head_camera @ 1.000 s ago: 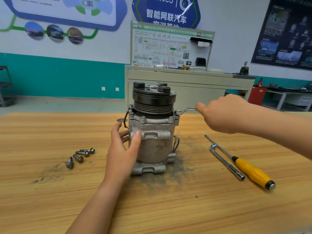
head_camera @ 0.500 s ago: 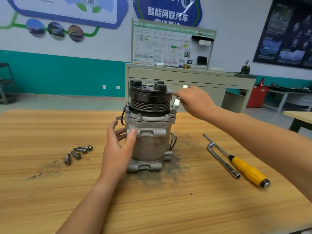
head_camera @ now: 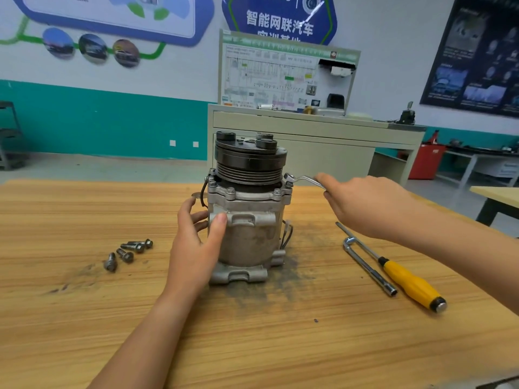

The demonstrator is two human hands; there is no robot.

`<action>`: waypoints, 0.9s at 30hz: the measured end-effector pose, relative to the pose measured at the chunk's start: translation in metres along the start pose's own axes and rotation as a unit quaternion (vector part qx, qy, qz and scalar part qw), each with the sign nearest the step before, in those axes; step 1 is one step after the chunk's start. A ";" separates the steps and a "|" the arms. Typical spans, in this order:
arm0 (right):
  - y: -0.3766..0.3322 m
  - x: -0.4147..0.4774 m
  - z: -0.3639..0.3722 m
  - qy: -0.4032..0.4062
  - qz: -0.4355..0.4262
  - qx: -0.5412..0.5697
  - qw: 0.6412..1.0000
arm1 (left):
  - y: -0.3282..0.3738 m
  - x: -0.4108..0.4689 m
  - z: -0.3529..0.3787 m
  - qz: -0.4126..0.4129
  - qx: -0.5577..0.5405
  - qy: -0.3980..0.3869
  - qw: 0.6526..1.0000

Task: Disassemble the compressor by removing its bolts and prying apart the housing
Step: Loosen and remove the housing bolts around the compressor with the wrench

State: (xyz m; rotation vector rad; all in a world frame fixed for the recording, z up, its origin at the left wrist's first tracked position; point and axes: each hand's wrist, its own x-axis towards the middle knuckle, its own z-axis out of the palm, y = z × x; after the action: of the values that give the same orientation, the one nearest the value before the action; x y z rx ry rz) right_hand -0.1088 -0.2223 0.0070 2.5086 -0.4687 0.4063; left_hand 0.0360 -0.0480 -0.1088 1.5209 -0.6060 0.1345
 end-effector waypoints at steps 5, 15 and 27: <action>-0.006 0.001 -0.016 -0.046 -0.010 -0.084 0.995 | -0.001 -0.001 -0.002 0.000 0.000 -0.001 1.000; -0.011 0.002 -0.028 -0.044 -0.065 -0.128 0.989 | 0.002 -0.001 -0.001 -0.012 -0.014 -0.006 1.000; 0.012 0.068 0.010 0.021 -0.088 -0.111 0.990 | -0.001 0.001 0.000 -0.004 -0.010 -0.001 1.000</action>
State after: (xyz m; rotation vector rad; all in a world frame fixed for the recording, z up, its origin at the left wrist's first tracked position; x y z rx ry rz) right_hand -0.0508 -0.2534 0.0305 2.2970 -0.2565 0.3187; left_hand 0.0377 -0.0481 -0.1094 1.5040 -0.6021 0.1201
